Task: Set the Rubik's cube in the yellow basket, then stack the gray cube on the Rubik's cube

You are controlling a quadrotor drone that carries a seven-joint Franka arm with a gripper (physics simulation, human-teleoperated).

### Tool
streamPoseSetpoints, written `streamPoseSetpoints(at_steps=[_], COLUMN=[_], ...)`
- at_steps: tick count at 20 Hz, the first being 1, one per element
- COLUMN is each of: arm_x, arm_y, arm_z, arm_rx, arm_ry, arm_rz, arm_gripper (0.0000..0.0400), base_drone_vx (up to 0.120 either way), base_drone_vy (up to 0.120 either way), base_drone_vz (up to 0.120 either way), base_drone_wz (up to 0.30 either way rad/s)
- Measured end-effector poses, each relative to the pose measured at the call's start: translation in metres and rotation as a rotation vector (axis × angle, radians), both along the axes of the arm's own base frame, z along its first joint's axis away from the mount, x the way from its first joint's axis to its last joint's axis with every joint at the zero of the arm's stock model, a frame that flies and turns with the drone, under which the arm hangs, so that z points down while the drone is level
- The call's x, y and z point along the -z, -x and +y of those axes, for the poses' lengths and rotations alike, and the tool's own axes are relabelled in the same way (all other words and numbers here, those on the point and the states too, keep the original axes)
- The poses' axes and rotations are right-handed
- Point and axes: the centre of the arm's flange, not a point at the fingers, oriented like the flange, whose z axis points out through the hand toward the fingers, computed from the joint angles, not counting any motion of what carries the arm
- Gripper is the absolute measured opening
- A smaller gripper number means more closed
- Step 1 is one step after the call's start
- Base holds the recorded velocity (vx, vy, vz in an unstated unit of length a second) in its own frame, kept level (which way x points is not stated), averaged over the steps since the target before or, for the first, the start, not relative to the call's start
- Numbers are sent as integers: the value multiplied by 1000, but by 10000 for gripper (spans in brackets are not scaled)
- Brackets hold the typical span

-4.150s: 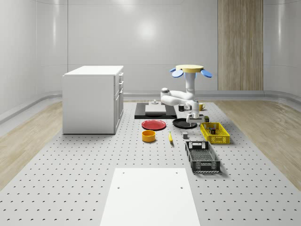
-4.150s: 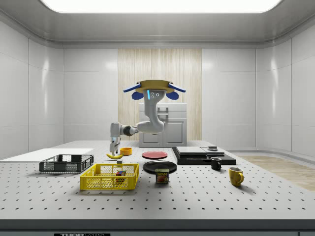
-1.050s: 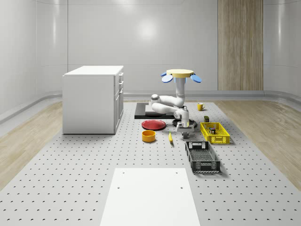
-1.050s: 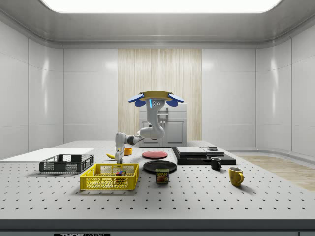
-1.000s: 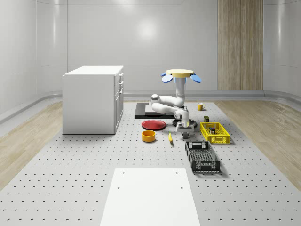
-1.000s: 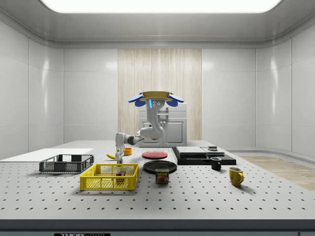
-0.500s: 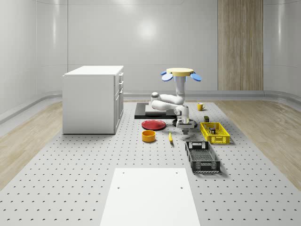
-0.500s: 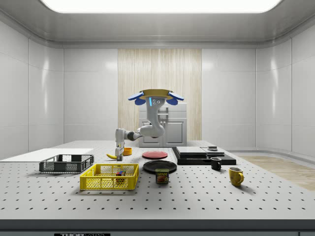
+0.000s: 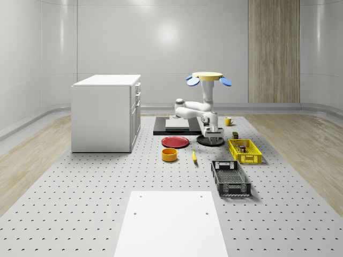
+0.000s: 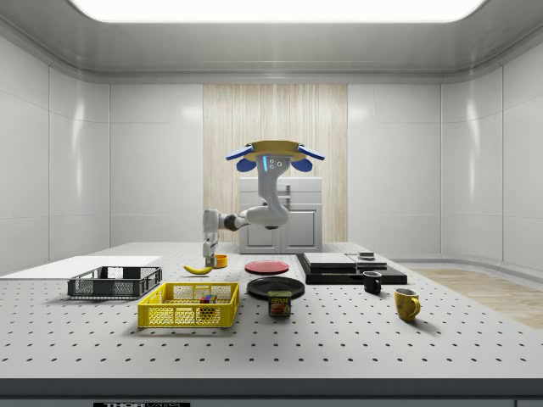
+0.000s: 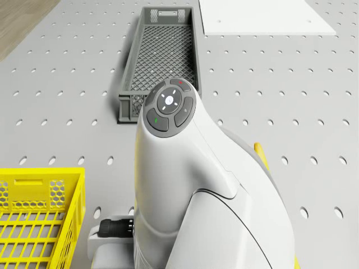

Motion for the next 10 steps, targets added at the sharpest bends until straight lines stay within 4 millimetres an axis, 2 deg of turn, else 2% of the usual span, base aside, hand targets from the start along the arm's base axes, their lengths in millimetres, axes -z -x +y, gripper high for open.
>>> streamPoseSetpoints(at_steps=[5,10], arm_x=[1,1], arm_y=[0,0], arm_z=[0,0], arm_rx=[0,0], arm_ry=[0,0], arm_rz=[0,0], arm_gripper=[251,251], base_drone_vx=[-120,0], base_drone_vy=[120,120], base_drone_vz=[120,8], base_drone_wz=[0,0])
